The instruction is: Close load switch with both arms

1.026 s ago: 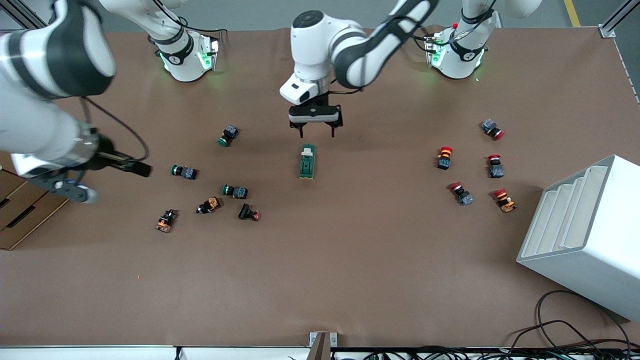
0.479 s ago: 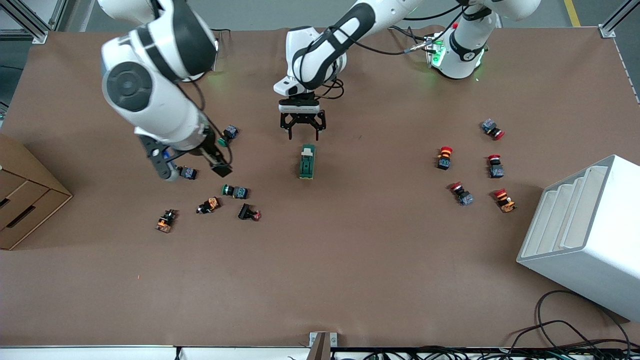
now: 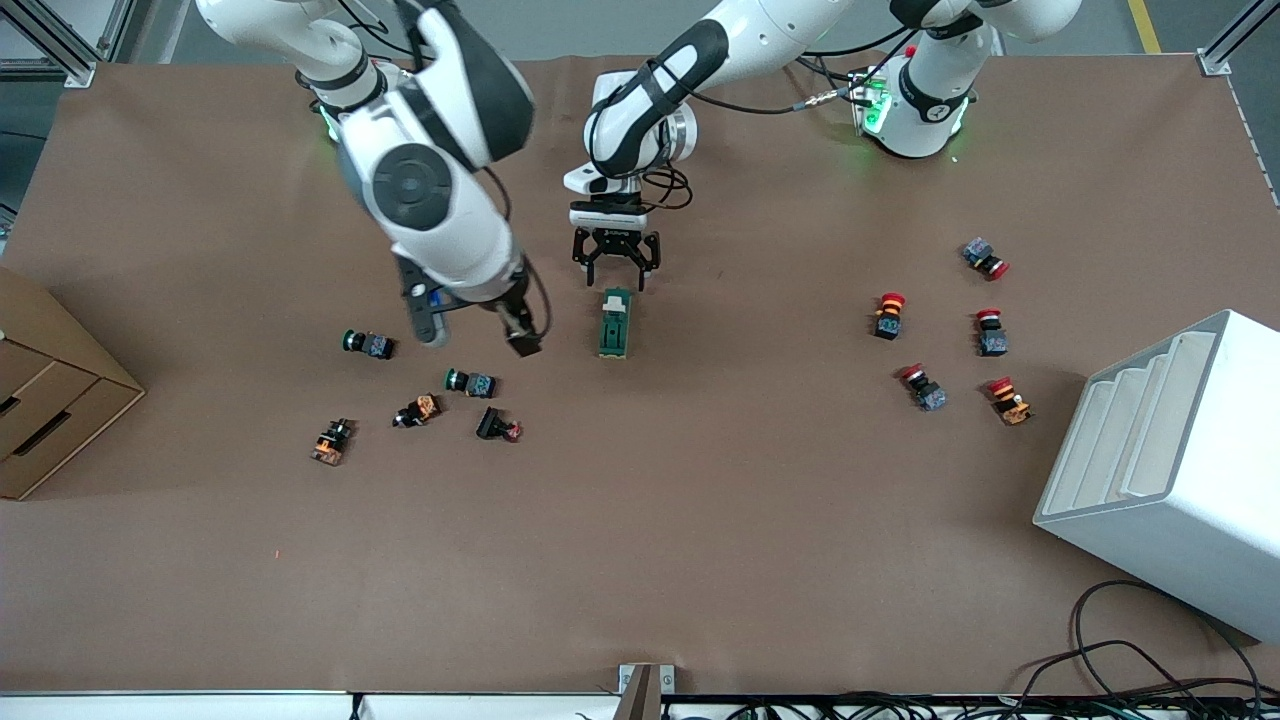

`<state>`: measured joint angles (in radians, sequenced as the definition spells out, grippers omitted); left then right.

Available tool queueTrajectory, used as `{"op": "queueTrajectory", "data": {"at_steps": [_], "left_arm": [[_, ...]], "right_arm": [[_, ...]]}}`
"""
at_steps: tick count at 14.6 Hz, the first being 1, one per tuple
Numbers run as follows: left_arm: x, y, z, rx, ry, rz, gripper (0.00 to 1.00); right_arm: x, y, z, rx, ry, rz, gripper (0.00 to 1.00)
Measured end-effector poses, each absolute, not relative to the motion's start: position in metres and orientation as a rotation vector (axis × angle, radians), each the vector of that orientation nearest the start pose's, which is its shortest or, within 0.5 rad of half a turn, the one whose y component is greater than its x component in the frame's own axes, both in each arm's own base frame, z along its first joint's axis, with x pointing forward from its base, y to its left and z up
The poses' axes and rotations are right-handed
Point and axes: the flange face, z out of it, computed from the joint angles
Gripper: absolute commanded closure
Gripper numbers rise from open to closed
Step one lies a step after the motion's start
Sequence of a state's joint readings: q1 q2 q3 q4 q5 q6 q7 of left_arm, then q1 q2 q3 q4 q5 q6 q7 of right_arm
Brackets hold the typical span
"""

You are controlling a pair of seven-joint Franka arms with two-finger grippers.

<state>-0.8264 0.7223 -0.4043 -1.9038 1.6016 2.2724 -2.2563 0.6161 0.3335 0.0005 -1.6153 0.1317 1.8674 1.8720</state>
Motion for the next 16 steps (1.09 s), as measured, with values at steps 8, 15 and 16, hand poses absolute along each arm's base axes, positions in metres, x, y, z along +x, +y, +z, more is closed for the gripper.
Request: {"op": "queueTrajectory", "data": {"at_steps": [8,15,16], "left_arm": [[0.229,-0.553,0.102,-2.809,0.225,-1.373,0.01],[0.226,-0.555,0.1,-2.802,0.2,-1.394,0.0],[0.225,-0.555,0.099,-2.811,0.174,-1.398,0.0]], "right_arm": [[0.509,0.442,0.319,-2.404,2.11,0.206,0.0],[0.5,0.459,0.257,-2.387,2.158,0.193,0.0],[0.496,0.46,0.25,-2.383,2.149,0.187,0.0]]}}
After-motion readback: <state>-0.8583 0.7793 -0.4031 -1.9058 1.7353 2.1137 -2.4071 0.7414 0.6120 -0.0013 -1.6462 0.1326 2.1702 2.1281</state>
